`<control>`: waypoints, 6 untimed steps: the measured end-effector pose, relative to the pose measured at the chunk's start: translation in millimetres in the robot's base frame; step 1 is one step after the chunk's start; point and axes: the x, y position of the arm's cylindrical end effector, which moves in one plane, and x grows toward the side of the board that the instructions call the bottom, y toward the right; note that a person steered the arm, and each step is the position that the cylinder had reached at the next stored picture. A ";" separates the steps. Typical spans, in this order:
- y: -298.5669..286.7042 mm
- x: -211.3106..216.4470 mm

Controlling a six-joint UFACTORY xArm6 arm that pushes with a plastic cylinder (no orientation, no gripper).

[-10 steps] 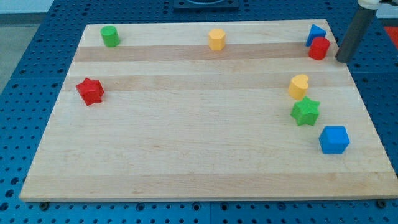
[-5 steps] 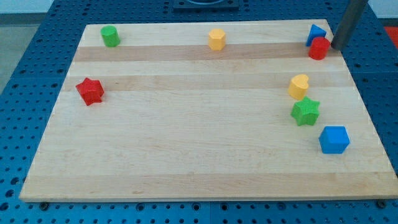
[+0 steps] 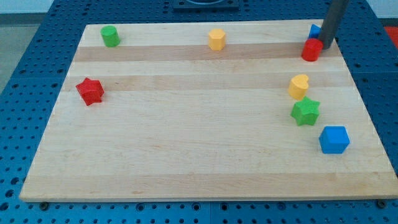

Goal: Slide the red circle to the top of yellow heart

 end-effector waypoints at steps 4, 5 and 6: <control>-54.8 56.8; -54.9 65.4; -54.6 65.4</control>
